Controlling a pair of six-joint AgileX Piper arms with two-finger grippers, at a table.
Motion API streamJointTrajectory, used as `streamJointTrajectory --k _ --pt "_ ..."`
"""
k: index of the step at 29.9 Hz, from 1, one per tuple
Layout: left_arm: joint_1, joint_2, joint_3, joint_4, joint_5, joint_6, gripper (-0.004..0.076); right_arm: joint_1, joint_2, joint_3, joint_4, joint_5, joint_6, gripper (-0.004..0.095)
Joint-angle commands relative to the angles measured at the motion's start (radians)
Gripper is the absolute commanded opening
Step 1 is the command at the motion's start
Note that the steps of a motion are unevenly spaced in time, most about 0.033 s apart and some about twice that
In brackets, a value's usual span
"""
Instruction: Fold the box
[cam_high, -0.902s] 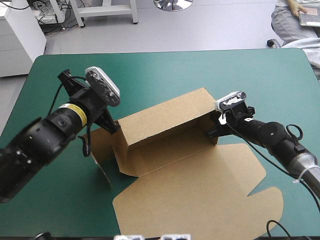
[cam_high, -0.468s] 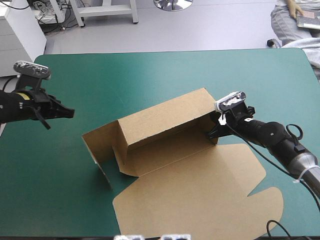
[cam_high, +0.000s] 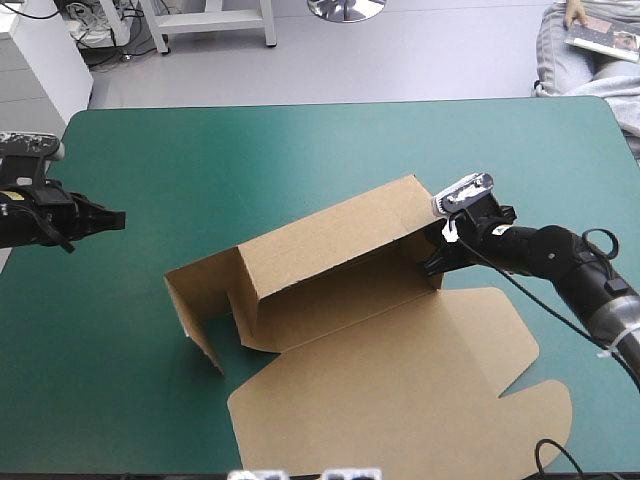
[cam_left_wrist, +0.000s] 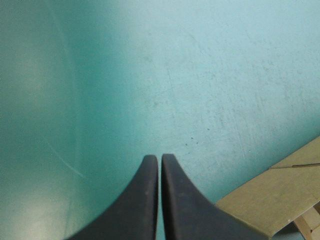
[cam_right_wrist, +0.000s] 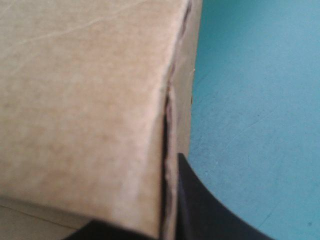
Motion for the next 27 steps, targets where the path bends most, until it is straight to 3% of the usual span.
streamJointTrajectory --k 1,8,13,23,27 --pt "0.000 -0.022 -0.021 -0.040 -0.037 0.002 0.0006 0.000 -0.035 -0.081 -0.111 0.228 0.148 -0.0019" --pt "0.000 -0.022 -0.021 -0.040 -0.037 0.003 0.0006 0.000 -0.035 -0.181 -0.251 0.359 0.373 -0.0019" --pt "0.000 -0.022 -0.021 -0.040 -0.039 0.003 0.0006 0.000 0.025 -0.316 -0.288 0.530 0.457 -0.0019" --pt "0.000 -0.022 -0.021 -0.044 -0.037 0.003 0.0006 0.000 0.375 -0.669 -0.319 0.730 0.587 -0.0017" --pt "0.000 -0.022 -0.021 -0.044 -0.039 0.003 0.0006 0.000 0.519 -0.821 -0.315 0.743 0.632 -0.0017"
